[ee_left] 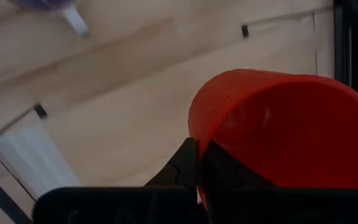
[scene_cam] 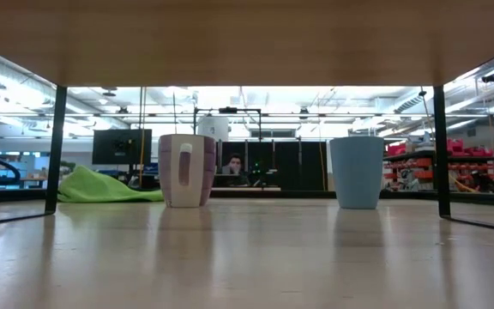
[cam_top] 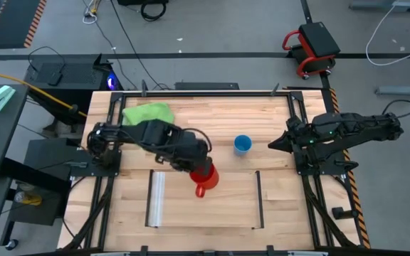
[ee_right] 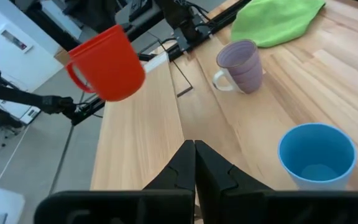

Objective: Stack small to large cups/mugs on shelf
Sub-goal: Put the red mug on the shelf

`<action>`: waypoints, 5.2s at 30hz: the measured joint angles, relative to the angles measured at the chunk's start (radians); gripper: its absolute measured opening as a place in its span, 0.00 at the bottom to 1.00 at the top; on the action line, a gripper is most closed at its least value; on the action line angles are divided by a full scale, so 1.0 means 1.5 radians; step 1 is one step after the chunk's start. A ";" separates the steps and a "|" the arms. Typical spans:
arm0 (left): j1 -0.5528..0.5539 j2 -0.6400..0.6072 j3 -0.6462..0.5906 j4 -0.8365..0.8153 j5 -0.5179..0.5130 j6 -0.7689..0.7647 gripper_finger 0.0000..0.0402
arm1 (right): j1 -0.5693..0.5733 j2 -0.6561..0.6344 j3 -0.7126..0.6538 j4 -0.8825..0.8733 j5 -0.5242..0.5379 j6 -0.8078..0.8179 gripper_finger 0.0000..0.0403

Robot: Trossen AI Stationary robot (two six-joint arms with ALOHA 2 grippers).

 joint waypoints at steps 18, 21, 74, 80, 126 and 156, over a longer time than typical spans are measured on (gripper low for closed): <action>-0.144 -0.001 -0.090 0.001 0.013 -0.274 0.03 | 0.000 0.000 -0.001 -0.001 0.018 -0.028 0.02; -0.150 -0.001 -0.107 0.000 0.011 -0.293 0.03 | 0.000 0.004 -0.001 -0.001 0.028 -0.034 0.02; -0.157 -0.008 -0.181 -0.004 -0.044 -0.255 0.17 | 0.130 0.383 -0.001 0.357 -0.012 -0.227 0.08; -0.159 -0.009 -0.139 -0.001 -0.078 -0.254 0.18 | 0.129 0.398 0.000 0.384 -0.013 -0.258 0.08; -0.107 -0.053 -0.038 0.000 -0.431 0.037 0.06 | 0.134 0.706 0.201 0.436 -0.058 -0.240 0.00; -0.108 -0.055 -0.038 0.000 -0.460 0.062 0.07 | 0.098 0.755 0.272 0.449 -0.059 -0.257 0.00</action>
